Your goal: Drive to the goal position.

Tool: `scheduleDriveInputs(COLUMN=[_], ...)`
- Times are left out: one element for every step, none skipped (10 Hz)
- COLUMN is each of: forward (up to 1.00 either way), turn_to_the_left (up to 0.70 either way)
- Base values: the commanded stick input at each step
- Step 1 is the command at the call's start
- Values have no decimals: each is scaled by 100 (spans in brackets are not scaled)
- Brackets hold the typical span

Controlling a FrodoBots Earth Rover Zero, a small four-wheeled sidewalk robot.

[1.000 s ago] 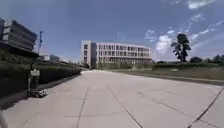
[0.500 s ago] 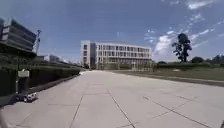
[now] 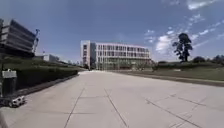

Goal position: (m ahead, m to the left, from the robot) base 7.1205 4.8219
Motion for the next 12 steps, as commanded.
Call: scheduleDriveInputs(forward=[70,70,70,70,70,70,70,70,70,70,70,70], turn_to_the_left=[0,0,0,0,0,0,0,0,0,0,0,0])
